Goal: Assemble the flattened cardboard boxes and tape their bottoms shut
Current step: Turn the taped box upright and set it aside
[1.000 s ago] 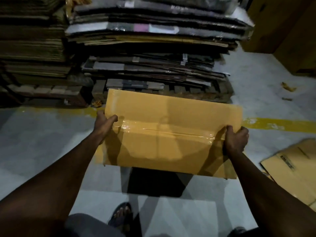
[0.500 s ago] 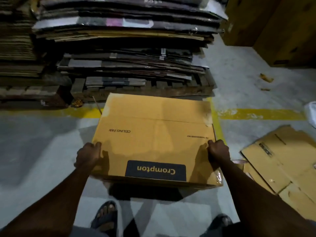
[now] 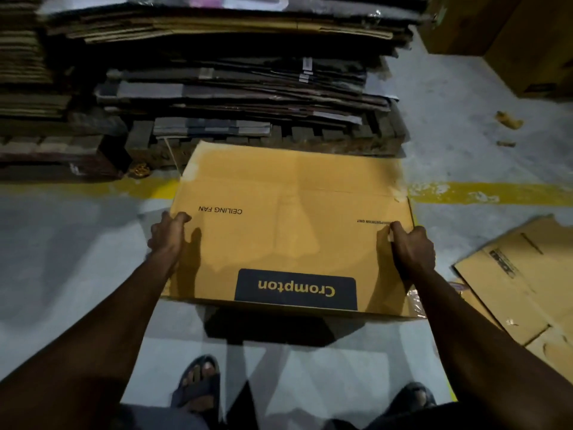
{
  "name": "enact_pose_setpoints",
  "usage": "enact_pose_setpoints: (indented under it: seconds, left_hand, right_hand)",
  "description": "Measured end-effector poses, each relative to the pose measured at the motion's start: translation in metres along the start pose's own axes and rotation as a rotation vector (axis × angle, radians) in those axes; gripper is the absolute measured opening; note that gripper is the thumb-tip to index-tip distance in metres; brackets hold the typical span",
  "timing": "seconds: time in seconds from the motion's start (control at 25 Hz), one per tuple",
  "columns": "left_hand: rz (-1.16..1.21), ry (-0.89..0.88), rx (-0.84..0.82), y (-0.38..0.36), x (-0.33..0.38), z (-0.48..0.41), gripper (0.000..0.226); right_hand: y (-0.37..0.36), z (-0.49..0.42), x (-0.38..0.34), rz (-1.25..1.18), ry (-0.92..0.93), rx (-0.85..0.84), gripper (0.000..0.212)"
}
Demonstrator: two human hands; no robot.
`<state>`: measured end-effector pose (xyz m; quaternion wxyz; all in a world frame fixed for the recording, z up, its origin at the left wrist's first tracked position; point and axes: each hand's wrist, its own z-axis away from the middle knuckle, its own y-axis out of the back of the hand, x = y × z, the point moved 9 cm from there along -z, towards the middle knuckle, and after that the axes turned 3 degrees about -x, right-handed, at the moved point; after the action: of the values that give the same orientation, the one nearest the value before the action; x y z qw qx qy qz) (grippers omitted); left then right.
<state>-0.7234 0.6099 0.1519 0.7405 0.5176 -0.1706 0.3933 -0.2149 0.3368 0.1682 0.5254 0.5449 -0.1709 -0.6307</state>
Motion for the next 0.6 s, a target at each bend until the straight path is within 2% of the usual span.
enact_pose_setpoints:
  seconds: [0.12, 0.2, 0.32, 0.44, 0.52, 0.6]
  left_hand:
    - [0.19, -0.122, 0.078, 0.029, 0.018, 0.019, 0.056]
    - [0.236, -0.125, 0.074, 0.037, 0.006, 0.041, 0.051]
    - [0.236, 0.049, -0.059, 0.028, -0.047, 0.074, 0.045]
    - [0.473, 0.217, -0.089, 0.034, -0.084, 0.094, 0.057]
    - [0.601, 0.351, -0.152, 0.037, -0.101, 0.114, 0.07]
    - [0.65, 0.414, -0.112, 0.048, -0.112, 0.132, 0.069]
  right_hand:
    - [0.023, 0.011, -0.021, -0.219, 0.113, 0.026, 0.05]
    - [0.027, 0.022, -0.009, -0.396, 0.091, -0.036, 0.043]
    - [0.017, 0.04, 0.046, -0.612, -0.168, -0.18, 0.061]
    - [0.018, 0.058, 0.079, -0.763, -0.353, -0.288, 0.053]
    - [0.026, 0.076, 0.081, -0.767, -0.364, -0.371, 0.047]
    - [0.031, 0.092, 0.075, -0.733, -0.303, -0.467, 0.046]
